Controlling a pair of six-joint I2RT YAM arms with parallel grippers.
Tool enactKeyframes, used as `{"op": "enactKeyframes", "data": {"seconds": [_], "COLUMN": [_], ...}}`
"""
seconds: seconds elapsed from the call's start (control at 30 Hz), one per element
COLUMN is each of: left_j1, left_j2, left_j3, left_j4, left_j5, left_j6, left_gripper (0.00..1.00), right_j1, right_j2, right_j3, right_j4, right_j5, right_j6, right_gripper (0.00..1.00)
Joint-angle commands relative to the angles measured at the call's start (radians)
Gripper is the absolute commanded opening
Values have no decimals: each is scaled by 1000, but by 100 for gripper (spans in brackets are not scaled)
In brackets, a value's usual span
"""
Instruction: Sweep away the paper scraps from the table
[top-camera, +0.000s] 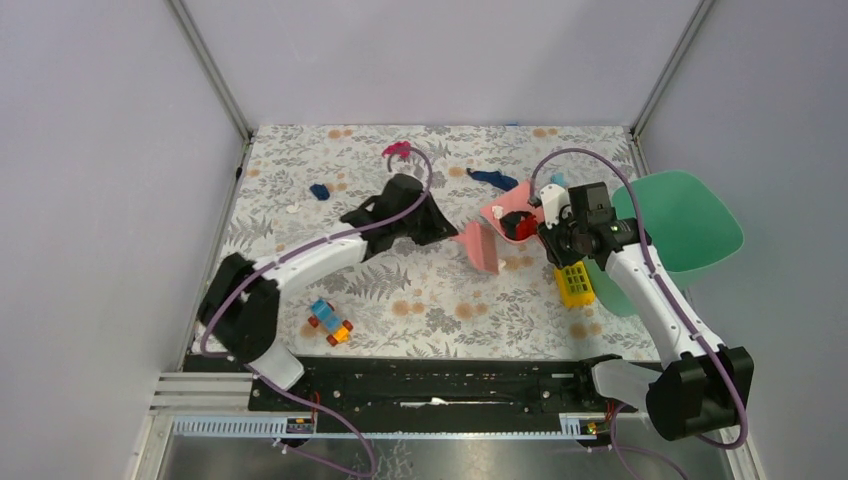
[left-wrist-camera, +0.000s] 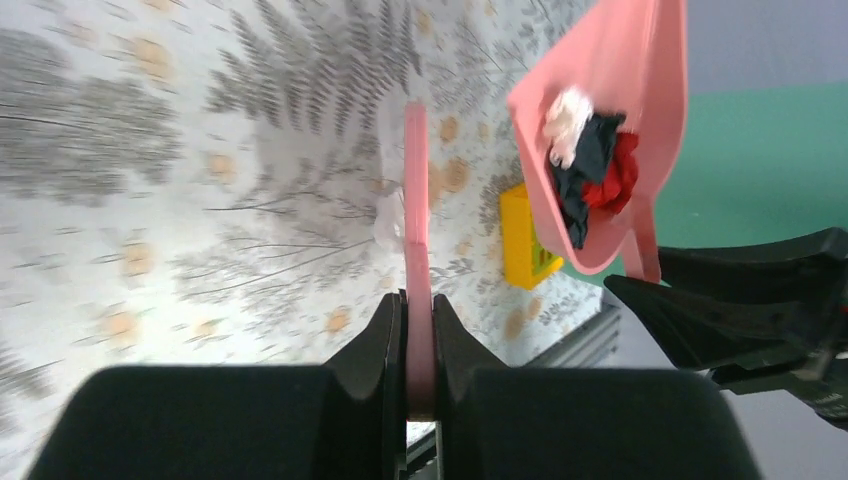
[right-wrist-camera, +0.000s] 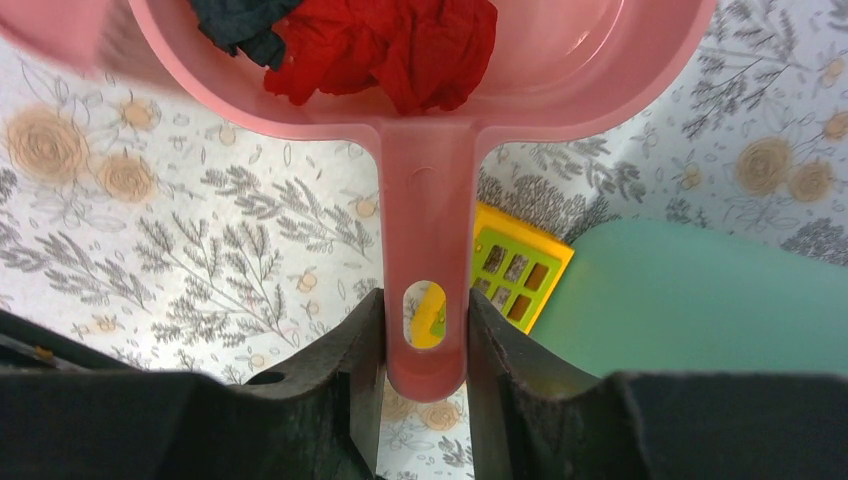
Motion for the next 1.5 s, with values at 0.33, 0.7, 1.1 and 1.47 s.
{"op": "enactKeyframes", "data": {"seconds": [0.33, 0.7, 1.1, 1.47], "left_j1": [137, 122, 43, -43], "left_j2": [-311, 127, 393, 375], "left_j3": [140, 601, 800, 711], "left_j4": [-492, -691, -750, -642], "left_j5": [-202, -134, 17, 249], "left_j6": [454, 660, 636, 540], "left_gripper": [0, 0, 0, 0], "right_j1": [-5, -5, -5, -5], "right_j2": [-25, -40, 26, 133], "right_j3": [-17, -57, -230, -168], "right_j4": [-314, -450, -247, -158], "right_j5": [-32, 79, 93, 20], "right_j6": [-259, -374, -337, -279], "right_gripper": [0, 0, 0, 0]}}
